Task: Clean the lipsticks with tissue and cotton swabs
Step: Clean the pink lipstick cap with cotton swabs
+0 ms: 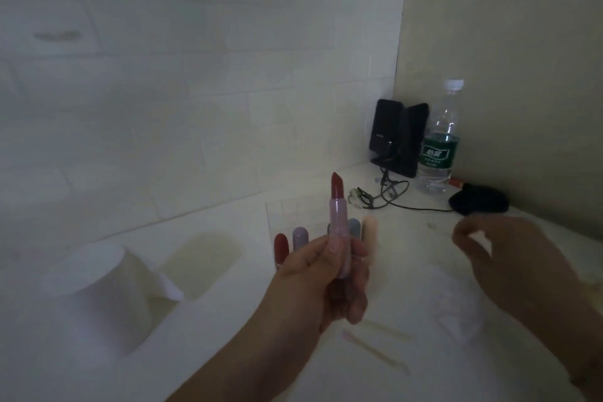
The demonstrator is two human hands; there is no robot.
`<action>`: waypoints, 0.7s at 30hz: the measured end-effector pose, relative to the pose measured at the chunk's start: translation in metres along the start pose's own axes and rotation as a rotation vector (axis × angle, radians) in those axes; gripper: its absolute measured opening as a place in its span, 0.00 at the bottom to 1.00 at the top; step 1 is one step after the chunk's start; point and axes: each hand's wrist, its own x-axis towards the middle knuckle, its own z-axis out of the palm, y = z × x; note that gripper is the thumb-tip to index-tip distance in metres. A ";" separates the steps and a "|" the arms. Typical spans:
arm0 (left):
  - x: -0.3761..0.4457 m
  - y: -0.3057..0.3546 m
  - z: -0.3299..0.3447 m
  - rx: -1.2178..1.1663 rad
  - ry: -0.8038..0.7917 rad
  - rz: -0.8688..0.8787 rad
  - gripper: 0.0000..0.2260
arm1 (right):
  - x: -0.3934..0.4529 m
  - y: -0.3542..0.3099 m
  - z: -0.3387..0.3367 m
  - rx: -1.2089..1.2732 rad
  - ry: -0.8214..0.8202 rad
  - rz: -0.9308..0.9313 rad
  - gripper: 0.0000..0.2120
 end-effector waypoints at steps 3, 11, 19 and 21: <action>0.000 -0.003 0.000 -0.006 -0.048 -0.011 0.14 | -0.018 -0.038 -0.023 0.315 0.311 -0.271 0.04; -0.002 -0.009 0.006 -0.021 -0.174 -0.080 0.13 | -0.044 -0.066 -0.020 0.393 0.272 -0.533 0.07; -0.004 -0.009 0.005 0.023 -0.216 -0.075 0.14 | -0.040 -0.062 -0.016 0.400 0.225 -0.483 0.09; -0.004 -0.009 0.005 0.023 -0.207 -0.071 0.14 | -0.040 -0.062 -0.016 0.405 0.212 -0.504 0.08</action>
